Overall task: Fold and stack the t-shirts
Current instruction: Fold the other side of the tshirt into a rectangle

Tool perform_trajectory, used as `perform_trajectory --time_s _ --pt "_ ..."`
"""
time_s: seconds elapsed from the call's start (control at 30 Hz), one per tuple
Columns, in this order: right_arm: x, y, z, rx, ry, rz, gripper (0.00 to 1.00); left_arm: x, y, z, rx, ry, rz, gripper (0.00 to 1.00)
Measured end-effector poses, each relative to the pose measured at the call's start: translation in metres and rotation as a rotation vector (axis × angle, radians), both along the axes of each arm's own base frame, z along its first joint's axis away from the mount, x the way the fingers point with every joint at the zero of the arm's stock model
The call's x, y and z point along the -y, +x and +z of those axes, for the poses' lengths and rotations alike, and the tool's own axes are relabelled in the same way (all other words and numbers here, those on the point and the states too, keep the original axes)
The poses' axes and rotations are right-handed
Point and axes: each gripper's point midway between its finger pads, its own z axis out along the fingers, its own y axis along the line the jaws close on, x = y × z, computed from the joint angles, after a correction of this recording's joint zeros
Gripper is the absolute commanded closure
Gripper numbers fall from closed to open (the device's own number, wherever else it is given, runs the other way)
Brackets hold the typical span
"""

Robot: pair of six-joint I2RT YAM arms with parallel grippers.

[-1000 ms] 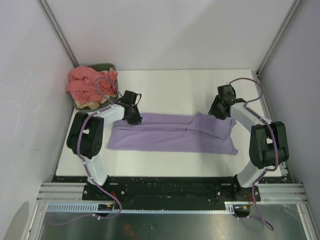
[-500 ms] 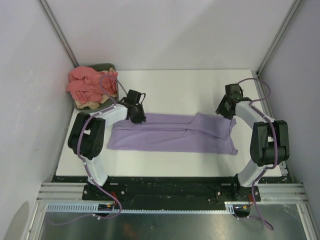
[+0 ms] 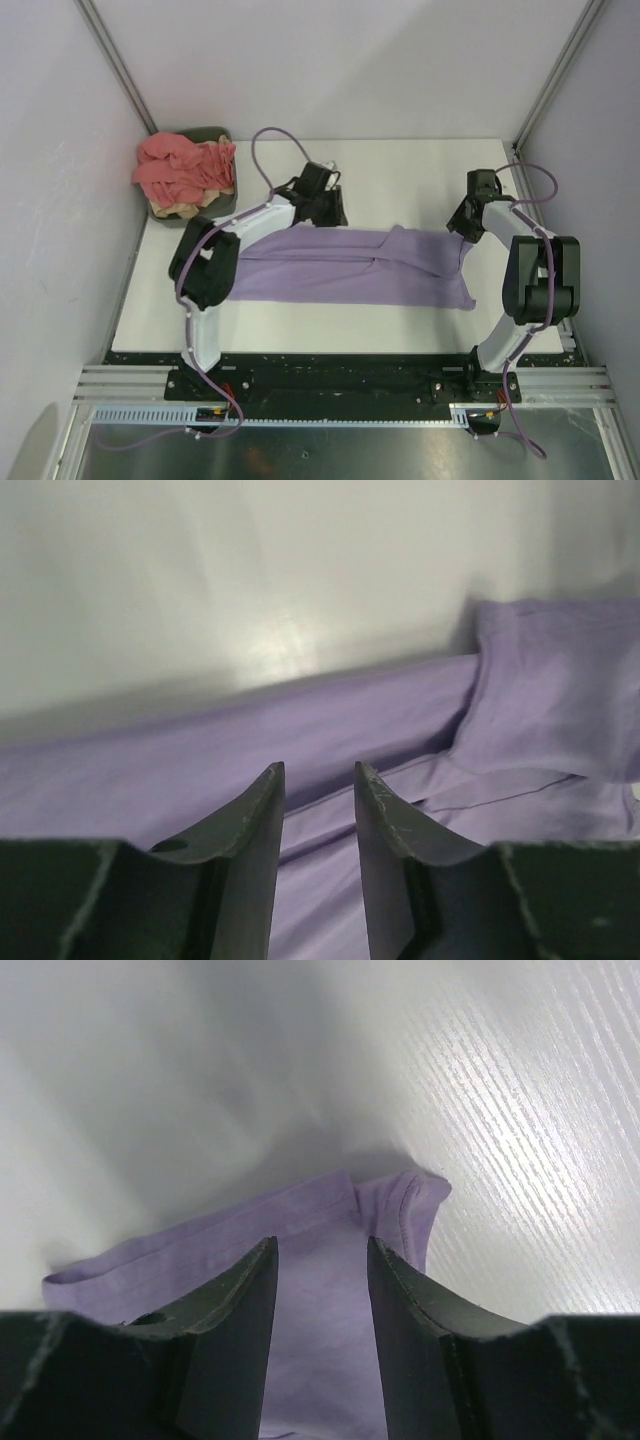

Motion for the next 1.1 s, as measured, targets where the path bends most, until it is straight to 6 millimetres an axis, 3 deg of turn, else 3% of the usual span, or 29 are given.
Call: perform_trajectory --time_s 0.2,0.43,0.83,1.1 --pt "0.004 -0.003 -0.024 -0.059 0.011 -0.012 0.55 0.062 -0.001 -0.017 -0.010 -0.039 -0.114 0.59" --pt "0.003 -0.002 -0.032 -0.073 0.016 -0.012 0.60 0.106 -0.001 -0.028 -0.019 -0.088 -0.182 0.53" --pt "-0.006 -0.001 -0.031 -0.068 0.025 0.000 0.93 0.143 0.016 -0.037 -0.018 -0.154 -0.199 0.48" --pt "-0.010 -0.001 -0.026 -0.060 0.033 0.007 0.93 0.157 0.013 -0.046 -0.043 -0.176 -0.214 0.47"
